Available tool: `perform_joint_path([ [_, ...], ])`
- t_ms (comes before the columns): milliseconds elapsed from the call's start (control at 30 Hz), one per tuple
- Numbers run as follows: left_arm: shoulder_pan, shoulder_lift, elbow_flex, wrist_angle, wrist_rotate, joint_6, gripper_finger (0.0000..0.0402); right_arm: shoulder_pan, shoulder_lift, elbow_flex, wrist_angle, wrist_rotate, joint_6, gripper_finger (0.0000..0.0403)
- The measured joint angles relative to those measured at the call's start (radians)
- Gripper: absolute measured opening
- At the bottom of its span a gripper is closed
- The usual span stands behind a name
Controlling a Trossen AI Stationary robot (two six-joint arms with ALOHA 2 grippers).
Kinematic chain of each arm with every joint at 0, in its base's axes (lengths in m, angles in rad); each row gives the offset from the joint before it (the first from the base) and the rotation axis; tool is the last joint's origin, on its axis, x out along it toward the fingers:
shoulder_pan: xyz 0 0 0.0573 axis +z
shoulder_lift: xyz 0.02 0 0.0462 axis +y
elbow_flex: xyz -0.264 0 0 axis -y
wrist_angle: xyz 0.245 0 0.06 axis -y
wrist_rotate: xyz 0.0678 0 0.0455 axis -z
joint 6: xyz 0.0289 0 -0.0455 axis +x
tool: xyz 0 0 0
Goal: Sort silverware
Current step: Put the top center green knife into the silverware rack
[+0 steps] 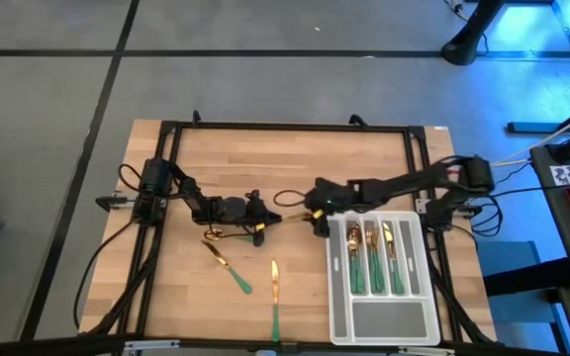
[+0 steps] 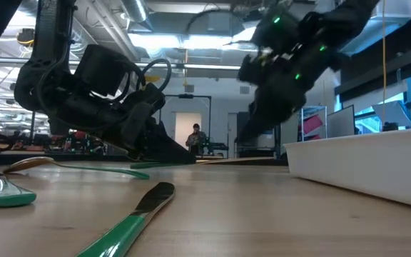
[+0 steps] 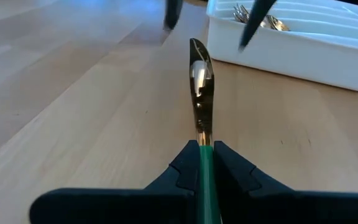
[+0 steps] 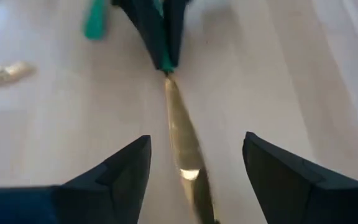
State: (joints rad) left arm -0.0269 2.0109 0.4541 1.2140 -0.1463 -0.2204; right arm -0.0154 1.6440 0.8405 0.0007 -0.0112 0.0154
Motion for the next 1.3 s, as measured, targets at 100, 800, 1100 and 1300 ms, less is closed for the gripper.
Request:
perform_joint_path([
  [100,0.000,0.000,0.000,0.000,0.000,-0.005,0.0019,0.002,0.086,0.046,-0.019,0.018,-0.044,0.0249],
  [800,-0.003,-0.004,0.000,0.021,-0.003,-0.013,0.0025,0.064,0.235,0.150,-0.082,0.138,-0.087,0.0011],
  [1100,-0.010,-0.010,-0.002,0.059,0.022,0.029,0.0161,0.102,0.235,0.151,-0.101,0.196,-0.018,0.0003],
  [1300,-0.063,-0.149,0.014,-0.209,0.031,0.188,0.0200,0.115,0.232,0.174,-0.165,0.192,0.006,0.0002],
])
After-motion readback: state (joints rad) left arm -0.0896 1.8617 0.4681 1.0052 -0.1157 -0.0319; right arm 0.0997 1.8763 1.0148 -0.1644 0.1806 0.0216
